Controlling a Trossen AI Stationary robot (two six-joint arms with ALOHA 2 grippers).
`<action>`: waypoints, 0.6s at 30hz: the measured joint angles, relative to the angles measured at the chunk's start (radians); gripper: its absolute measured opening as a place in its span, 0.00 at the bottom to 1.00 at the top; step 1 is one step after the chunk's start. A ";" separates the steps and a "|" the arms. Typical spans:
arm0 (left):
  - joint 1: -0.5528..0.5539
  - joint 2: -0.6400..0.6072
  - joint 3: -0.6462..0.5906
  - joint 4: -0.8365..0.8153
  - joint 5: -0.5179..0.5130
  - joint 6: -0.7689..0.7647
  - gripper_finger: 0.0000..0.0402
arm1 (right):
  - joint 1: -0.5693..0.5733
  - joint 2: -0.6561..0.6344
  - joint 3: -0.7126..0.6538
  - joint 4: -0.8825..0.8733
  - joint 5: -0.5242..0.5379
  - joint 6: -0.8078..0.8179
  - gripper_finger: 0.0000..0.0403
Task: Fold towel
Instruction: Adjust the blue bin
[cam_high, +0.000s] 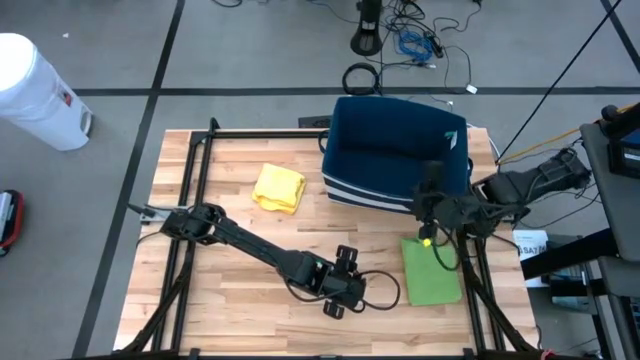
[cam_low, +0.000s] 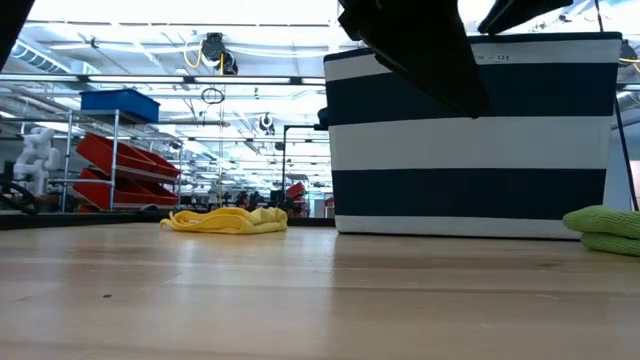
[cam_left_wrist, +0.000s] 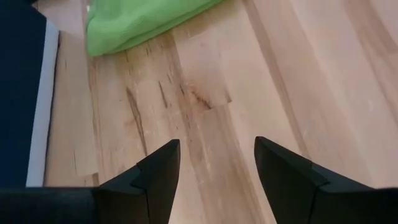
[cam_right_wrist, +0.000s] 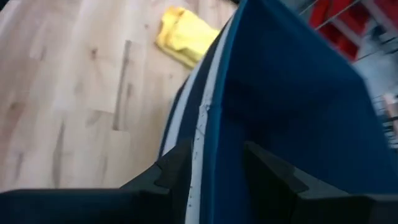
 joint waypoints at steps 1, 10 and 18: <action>0.000 0.000 0.000 0.005 0.001 0.000 0.53 | -0.026 0.000 0.000 0.003 -0.037 -0.009 0.33; 0.000 0.000 0.000 0.006 0.001 -0.005 0.53 | -0.198 0.000 0.000 0.060 -0.202 -0.093 0.33; -0.002 0.000 0.000 0.038 0.001 -0.004 0.53 | -0.344 0.055 0.000 0.104 -0.432 -0.125 0.32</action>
